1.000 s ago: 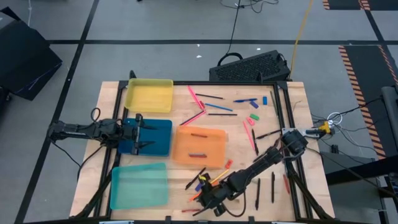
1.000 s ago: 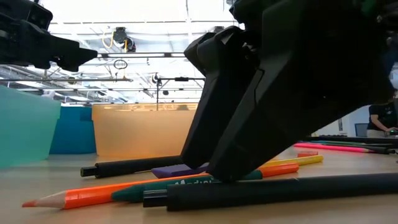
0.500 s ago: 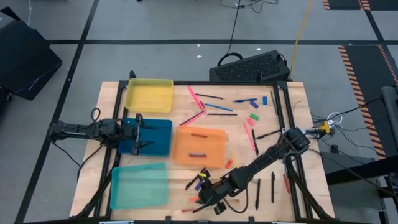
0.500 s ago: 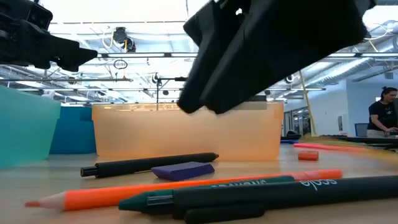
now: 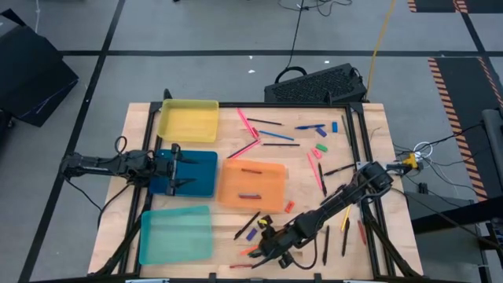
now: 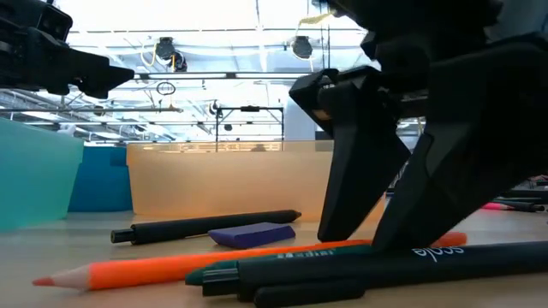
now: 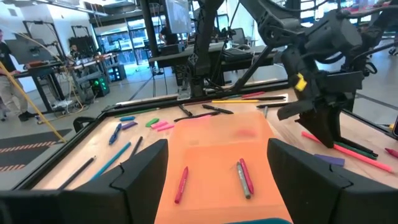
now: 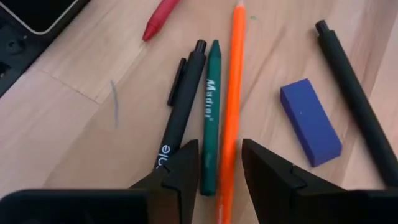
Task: Sort crayons/erasers/pens/pencils in bins
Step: Put the green crayon into the orange bin
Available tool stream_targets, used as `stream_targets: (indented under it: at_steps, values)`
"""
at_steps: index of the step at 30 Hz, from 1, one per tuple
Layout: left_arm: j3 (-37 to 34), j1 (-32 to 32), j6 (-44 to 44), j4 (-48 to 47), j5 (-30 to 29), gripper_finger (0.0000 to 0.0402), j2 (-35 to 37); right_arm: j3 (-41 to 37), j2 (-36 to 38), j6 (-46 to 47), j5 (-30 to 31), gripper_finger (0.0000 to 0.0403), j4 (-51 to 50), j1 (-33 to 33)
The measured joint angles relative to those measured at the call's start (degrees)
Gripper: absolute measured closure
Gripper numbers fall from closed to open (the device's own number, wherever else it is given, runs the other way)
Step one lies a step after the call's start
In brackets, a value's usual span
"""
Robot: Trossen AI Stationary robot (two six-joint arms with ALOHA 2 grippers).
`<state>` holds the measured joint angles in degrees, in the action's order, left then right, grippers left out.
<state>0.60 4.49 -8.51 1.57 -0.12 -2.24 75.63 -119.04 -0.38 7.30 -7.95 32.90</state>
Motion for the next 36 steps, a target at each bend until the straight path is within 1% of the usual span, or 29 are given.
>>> stream_targets:
  at_steps: [5, 12, 15, 19, 23, 27, 30, 32, 36]
  values:
    - [0.0, 0.0, 0.0, 0.0, 0.0, 0.0128, 0.0, -2.4, 0.1, -1.7, 1.4, 0.0294, 3.2, 0.6]
    - [0.0, 0.0, 0.0, 0.0, 0.0, 0.0128, 0.0, -2.6, 0.0, -1.2, 7.9, 0.0318, 3.5, 0.3]
    - [0.0, 0.0, 0.0, 0.0, 0.0, 0.0128, 0.0, -2.6, 0.3, -1.2, 9.9, 0.0316, 3.1, 0.0]
    - [0.0, 0.0, 0.0, 0.0, 0.0, 0.0128, 0.0, -2.9, 2.3, -2.7, 12.5, 0.0303, 1.3, -0.1]
    - [0.0, 0.0, 0.0, 0.0, 0.0, 0.0128, 0.0, -2.8, 4.5, -4.2, 12.0, 0.029, 2.4, -0.2]
    - [0.0, 0.0, 0.0, 0.0, 0.0, 0.0128, 0.0, -2.8, 4.3, -5.5, 6.2, 0.0287, 2.9, -0.2]
    - [0.0, 0.0, 0.0, 0.0, 0.0, 0.0128, 0.0, -3.1, 3.5, -5.0, 5.9, 0.029, 3.7, -1.0]
    - [0.0, 0.0, 0.0, 0.0, 0.0, 0.0128, 0.0, -4.1, 2.9, -4.8, 5.6, 0.0292, 5.9, -1.8]
    - [0.0, 0.0, 0.0, 0.0, 0.0, 0.0128, 0.0, -6.9, 2.9, -3.4, 2.2, 0.0296, 10.5, -3.2]
